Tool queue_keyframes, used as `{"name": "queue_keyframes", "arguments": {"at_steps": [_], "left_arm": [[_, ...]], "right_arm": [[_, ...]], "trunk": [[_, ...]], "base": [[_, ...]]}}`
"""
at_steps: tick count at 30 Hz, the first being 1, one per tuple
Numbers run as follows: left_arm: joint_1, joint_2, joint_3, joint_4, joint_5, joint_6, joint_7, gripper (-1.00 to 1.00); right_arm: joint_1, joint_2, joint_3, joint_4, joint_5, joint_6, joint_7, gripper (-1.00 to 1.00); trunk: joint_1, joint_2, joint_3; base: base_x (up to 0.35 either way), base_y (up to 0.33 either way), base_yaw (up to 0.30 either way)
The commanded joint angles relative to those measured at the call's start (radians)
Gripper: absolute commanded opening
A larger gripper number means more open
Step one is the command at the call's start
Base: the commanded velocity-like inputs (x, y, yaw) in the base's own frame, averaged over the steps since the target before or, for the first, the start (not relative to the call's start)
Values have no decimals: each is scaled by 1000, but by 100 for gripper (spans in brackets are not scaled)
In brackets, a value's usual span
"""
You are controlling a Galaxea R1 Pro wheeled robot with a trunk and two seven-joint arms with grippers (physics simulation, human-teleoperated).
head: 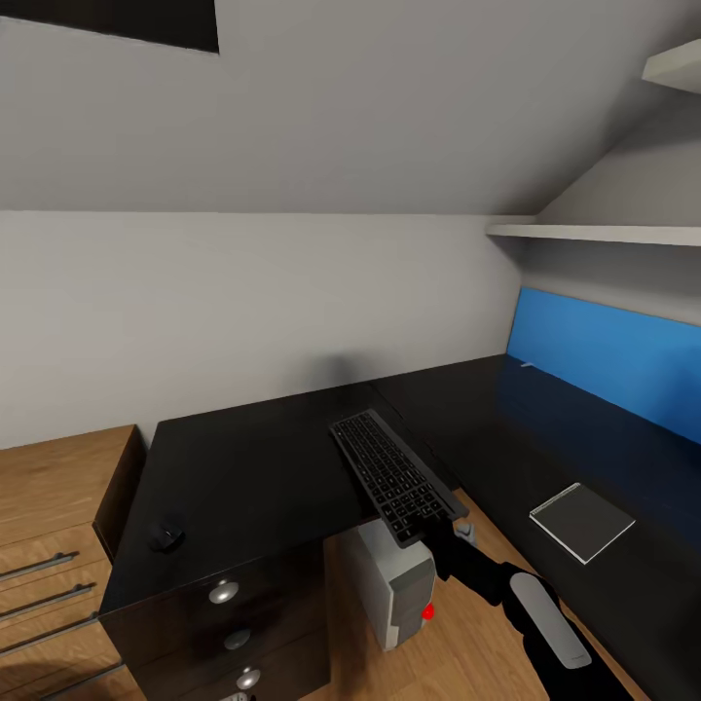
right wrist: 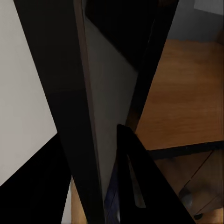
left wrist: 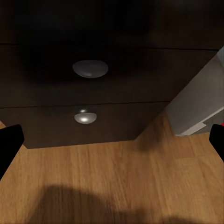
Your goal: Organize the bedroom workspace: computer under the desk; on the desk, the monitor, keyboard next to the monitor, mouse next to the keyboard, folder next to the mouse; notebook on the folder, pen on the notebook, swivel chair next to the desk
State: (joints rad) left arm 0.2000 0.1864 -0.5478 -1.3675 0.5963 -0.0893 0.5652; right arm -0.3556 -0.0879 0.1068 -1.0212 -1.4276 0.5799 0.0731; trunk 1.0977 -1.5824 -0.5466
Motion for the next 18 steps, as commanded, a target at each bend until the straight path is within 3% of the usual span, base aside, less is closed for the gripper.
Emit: {"name": "queue_keyframes", "arguments": {"at_steps": [1,18], "left_arm": [[-1,1,-3,-1,10,-9,4,100],[-1,3,-3,5,11,-8,4,100]], "right_arm": [[0,-1,1,1,18,1,-5,-100],[0,0,0,0,13,2,-35,-100]], "trunk": [[0,0,-1],[0,0,-1]], "base": [[0,0,0],[0,0,0]]}}
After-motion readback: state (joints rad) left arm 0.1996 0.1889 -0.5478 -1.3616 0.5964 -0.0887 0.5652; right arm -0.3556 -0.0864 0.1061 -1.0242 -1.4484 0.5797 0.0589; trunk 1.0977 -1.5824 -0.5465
